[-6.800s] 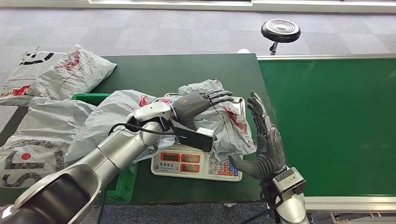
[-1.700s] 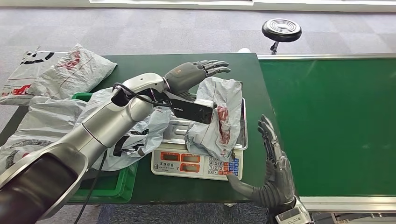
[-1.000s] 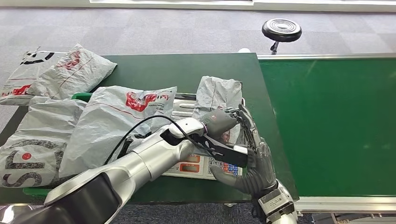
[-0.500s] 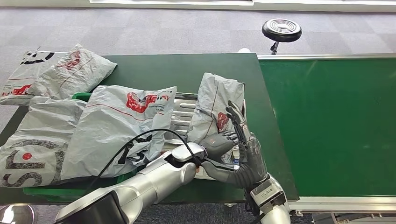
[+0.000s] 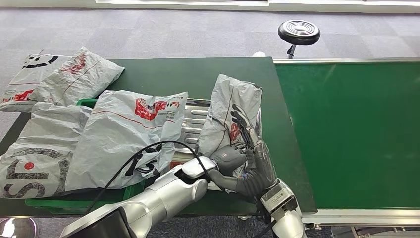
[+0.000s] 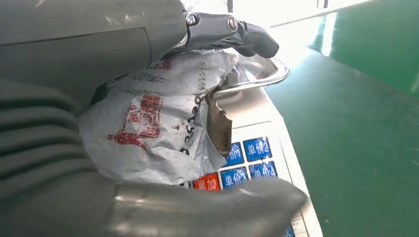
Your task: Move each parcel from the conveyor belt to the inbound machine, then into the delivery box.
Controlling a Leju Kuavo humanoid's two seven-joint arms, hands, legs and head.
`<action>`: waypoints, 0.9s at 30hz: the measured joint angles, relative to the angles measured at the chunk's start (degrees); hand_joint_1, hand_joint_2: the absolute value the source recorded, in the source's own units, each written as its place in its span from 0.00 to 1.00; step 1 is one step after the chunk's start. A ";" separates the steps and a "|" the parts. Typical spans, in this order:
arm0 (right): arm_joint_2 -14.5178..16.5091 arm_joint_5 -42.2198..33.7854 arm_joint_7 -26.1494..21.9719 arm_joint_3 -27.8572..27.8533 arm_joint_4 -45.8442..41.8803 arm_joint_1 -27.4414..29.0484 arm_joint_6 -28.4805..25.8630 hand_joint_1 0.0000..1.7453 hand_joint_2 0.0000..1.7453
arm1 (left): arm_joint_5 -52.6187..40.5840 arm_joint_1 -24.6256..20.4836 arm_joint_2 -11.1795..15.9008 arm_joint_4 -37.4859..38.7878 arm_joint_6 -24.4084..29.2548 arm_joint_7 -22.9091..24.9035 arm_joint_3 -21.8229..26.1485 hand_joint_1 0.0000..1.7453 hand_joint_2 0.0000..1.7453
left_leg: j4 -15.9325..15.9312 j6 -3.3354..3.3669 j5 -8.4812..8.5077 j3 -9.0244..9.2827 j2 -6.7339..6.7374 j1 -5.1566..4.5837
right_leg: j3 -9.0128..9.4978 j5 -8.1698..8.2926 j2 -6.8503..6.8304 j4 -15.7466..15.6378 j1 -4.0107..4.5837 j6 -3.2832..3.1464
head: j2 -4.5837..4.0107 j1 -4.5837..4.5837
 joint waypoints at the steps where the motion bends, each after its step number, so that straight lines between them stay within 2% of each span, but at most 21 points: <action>1: -0.01 -0.06 -0.01 0.07 0.19 -0.01 0.08 0.00 1.00 | -0.10 0.00 0.04 0.01 0.23 -0.14 0.08 1.00 1.00 | 0.00 0.00 0.00 0.00 0.00 0.00 | 0.00 0.00 0.00 0.00 0.00 0.00 | 0.00 0.00; 8: -0.02 -0.09 -0.01 0.25 1.21 -0.14 0.22 0.00 1.00 | -0.11 -0.45 0.21 -0.03 0.80 -0.44 0.86 1.00 1.00 | 0.00 0.00 0.00 0.07 0.01 0.01 | 0.05 0.00 0.01 0.00 0.01 0.00 | 0.00 0.00; 17: -0.10 -0.04 0.10 0.29 1.73 -0.90 -0.14 0.00 1.00 | -2.62 -0.81 0.48 -0.40 5.46 -1.59 1.80 1.00 1.00 | -0.01 -0.01 0.00 0.08 0.02 0.02 | 0.03 0.00 0.03 0.00 0.01 0.00 | 0.00 0.00; 27: -0.36 0.66 0.25 0.29 1.67 -0.63 -1.03 0.00 1.00 | -5.73 -1.14 1.48 -1.67 6.95 -3.79 4.43 1.00 1.00 | 0.00 -0.01 0.00 0.07 0.02 0.01 | 0.00 0.00 0.03 0.00 0.01 0.00 | 0.00 0.01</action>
